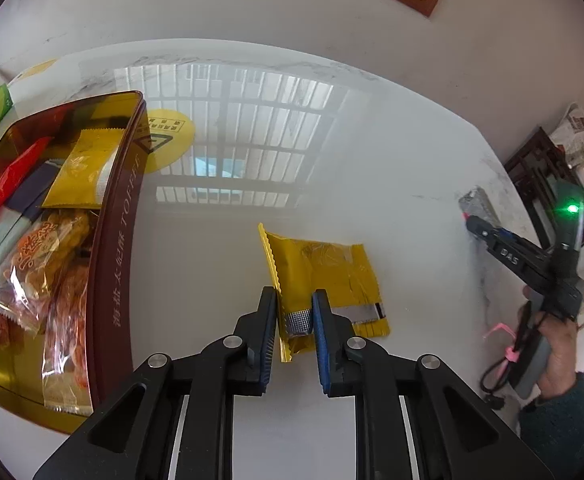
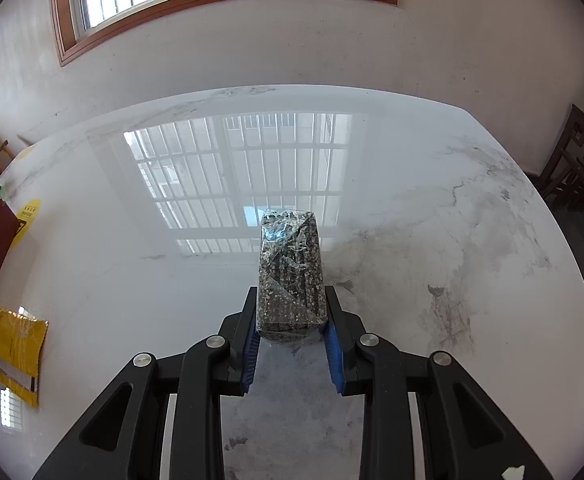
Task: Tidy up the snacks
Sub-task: 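Carry the yellow bag into the tin and open the left tool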
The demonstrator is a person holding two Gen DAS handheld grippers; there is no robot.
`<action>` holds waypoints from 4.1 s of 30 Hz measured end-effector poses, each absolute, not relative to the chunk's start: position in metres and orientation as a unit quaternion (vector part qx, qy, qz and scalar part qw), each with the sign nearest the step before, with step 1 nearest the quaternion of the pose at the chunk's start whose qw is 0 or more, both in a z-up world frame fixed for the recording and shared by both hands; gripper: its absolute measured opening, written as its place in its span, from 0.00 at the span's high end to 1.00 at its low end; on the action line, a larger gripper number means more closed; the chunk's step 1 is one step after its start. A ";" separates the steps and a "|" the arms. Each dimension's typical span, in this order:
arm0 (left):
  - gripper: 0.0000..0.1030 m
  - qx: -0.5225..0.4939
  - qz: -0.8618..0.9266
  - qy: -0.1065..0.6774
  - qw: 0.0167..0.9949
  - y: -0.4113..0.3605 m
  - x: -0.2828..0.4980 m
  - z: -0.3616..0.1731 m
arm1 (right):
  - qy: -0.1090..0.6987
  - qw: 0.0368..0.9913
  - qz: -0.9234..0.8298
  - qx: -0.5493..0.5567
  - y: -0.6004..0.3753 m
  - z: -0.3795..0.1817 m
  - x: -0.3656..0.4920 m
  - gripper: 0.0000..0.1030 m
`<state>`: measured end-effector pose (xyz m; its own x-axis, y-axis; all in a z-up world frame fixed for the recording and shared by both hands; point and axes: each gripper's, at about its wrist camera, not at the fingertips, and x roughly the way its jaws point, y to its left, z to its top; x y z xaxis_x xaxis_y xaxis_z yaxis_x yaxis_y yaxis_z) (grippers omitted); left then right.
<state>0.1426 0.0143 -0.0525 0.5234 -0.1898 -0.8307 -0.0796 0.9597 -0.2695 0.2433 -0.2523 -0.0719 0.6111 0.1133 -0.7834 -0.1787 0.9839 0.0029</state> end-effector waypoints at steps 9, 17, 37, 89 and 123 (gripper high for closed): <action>0.83 -0.145 -0.048 0.486 0.861 0.016 0.124 -0.047 | 0.433 0.897 0.081 -0.038 -0.252 -0.072 0.243 0.74; 0.84 -0.139 -0.056 0.473 0.868 0.013 0.112 -0.032 | 0.433 0.897 0.078 -0.037 -0.254 -0.072 0.244 0.74; 0.87 -0.128 -0.074 0.455 0.878 0.017 0.092 -0.003 | 0.434 0.897 0.073 -0.037 -0.253 -0.073 0.243 0.74; 0.90 -0.130 0.044 0.366 0.920 0.156 0.102 0.081 | 0.433 0.898 0.072 -0.038 -0.253 -0.074 0.243 0.74; 0.87 -0.127 0.139 0.440 0.878 0.236 0.169 -0.015 | 0.433 0.898 0.068 -0.038 -0.257 -0.074 0.244 0.74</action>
<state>0.1687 0.2362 -0.0147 0.5748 0.1324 -0.8075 -0.3558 0.9291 -0.1009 0.2441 -0.2566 -0.0737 0.6150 0.0892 -0.7835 -0.1548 0.9879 -0.0090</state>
